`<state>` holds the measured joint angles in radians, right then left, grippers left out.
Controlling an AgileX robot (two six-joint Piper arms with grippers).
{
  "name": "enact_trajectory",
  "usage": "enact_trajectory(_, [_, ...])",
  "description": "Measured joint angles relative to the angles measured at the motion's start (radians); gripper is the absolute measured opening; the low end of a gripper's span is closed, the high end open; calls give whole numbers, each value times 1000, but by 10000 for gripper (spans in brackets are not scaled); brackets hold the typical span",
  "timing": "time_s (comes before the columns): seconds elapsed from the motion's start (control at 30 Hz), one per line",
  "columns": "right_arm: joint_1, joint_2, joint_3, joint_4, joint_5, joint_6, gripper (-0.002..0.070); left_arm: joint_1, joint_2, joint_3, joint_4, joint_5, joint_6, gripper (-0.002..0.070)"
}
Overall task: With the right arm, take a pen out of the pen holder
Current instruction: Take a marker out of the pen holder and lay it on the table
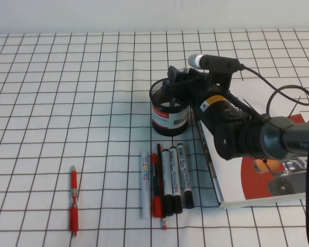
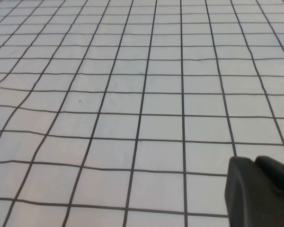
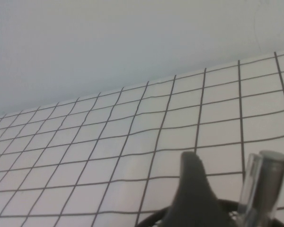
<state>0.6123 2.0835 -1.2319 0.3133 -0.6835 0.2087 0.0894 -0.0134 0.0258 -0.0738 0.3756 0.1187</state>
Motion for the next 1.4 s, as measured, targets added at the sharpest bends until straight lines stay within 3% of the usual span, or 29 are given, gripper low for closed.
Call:
enact_trajectory(0.4, [-11, 5, -4, 20, 15, 0, 376, 0, 0, 0, 0, 0, 0, -3])
enact_trajectory(0.97, [-11, 5, -5, 20, 15, 0, 101, 0, 0, 0, 0, 0, 0, -3])
enact_trajectory(1.4, [-11, -9, -10, 22, 15, 0, 98, 0, 0, 0, 0, 0, 0, -3])
